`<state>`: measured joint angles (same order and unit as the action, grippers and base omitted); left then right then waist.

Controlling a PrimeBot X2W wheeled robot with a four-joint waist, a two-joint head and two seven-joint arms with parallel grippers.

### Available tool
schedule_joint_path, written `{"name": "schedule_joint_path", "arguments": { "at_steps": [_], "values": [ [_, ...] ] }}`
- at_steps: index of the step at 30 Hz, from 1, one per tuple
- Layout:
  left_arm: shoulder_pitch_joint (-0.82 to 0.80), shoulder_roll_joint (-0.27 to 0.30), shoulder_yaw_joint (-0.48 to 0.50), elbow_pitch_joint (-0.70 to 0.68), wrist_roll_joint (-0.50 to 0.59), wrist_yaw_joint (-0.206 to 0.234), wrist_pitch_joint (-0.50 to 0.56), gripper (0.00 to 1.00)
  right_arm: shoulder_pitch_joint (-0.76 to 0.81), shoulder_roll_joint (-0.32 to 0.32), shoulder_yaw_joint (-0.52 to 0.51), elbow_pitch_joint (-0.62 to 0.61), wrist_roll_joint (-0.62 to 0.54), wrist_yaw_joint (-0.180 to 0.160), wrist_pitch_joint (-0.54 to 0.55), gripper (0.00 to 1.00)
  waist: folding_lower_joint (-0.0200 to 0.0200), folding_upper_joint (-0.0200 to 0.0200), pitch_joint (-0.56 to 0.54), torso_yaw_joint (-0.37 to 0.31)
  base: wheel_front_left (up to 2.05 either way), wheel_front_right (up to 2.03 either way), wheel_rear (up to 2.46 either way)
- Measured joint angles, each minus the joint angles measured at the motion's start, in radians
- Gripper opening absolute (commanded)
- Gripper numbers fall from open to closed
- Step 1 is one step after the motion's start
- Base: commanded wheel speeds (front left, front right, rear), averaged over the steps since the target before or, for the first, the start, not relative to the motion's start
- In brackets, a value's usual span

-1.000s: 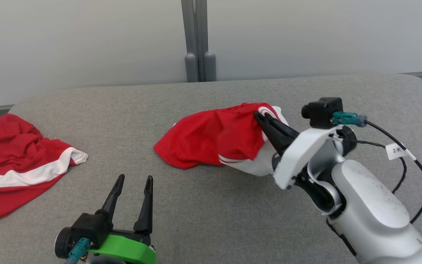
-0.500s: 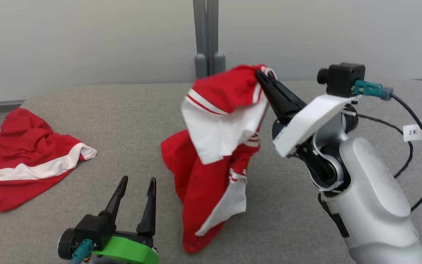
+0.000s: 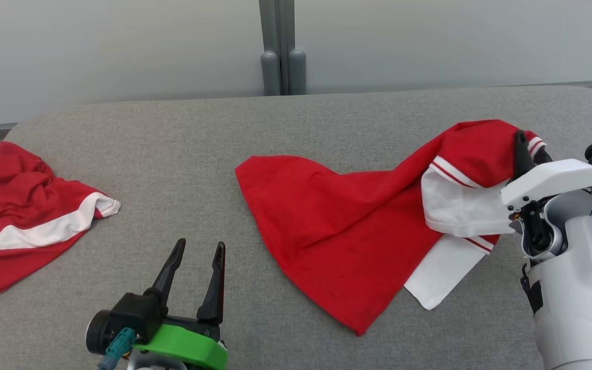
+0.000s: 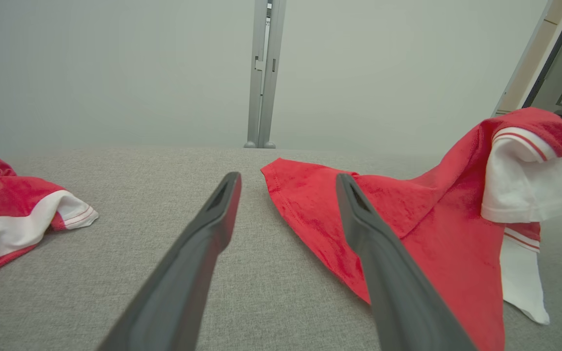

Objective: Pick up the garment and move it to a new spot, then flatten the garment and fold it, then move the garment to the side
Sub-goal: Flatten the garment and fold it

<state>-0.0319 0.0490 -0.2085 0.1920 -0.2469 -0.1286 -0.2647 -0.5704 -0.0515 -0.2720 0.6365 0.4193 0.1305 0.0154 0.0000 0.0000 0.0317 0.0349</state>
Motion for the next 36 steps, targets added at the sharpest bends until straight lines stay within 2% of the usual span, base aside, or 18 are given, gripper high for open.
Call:
{"name": "schedule_joint_path", "arguments": {
  "at_steps": [5,8,11,14,19,22,25,31,36],
  "values": [
    [-0.007,0.000,-0.001,0.003,0.000,0.000,0.000,1.00,-0.075,0.002,-0.101,0.125,0.021,0.000,-0.113,1.00,0.0000,0.0000,0.016,0.000,0.00,0.00,0.00],
    [-0.011,0.000,0.004,0.006,0.001,0.000,0.000,1.00,-0.102,0.002,-0.123,0.186,0.015,0.000,-0.141,1.00,0.0000,0.0001,0.014,0.000,0.00,0.00,0.00],
    [-0.011,0.000,0.007,0.009,0.002,0.000,0.000,1.00,-0.113,0.002,-0.118,0.212,-0.005,0.000,-0.158,1.00,0.0000,0.0000,0.009,-0.002,0.00,0.00,0.00],
    [-0.011,0.000,0.008,0.010,0.002,0.000,0.000,1.00,-0.103,0.000,-0.040,0.200,-0.065,0.000,-0.164,1.00,0.0000,0.0000,-0.001,-0.004,0.00,0.00,0.00],
    [0.000,0.000,0.015,0.012,0.000,0.000,0.000,1.00,0.029,-0.003,0.159,0.082,-0.160,0.000,-0.206,1.00,0.0000,0.0000,-0.022,-0.011,0.00,0.00,0.00],
    [0.008,0.000,0.023,0.012,-0.002,0.000,0.000,1.00,0.126,-0.033,0.226,-0.004,-0.226,0.000,-0.243,1.00,0.0000,0.0000,-0.031,-0.018,0.00,0.00,0.00],
    [0.018,0.000,0.029,0.012,-0.004,0.000,0.000,1.00,0.231,-0.045,0.246,-0.085,-0.299,0.000,-0.265,1.00,0.0000,0.0000,-0.038,-0.025,0.00,0.00,0.00],
    [0.031,0.000,0.043,0.009,-0.011,0.000,0.000,1.00,0.417,-0.024,0.254,-0.241,-0.418,0.001,-0.276,1.00,0.0000,0.0000,-0.050,-0.032,0.00,0.00,0.00],
    [0.048,0.000,0.054,0.010,-0.013,0.000,0.000,1.00,0.529,-0.007,0.242,-0.371,-0.464,0.001,-0.278,1.00,0.0000,0.0000,-0.062,-0.036,0.00,0.00,0.00]
  ]
}}
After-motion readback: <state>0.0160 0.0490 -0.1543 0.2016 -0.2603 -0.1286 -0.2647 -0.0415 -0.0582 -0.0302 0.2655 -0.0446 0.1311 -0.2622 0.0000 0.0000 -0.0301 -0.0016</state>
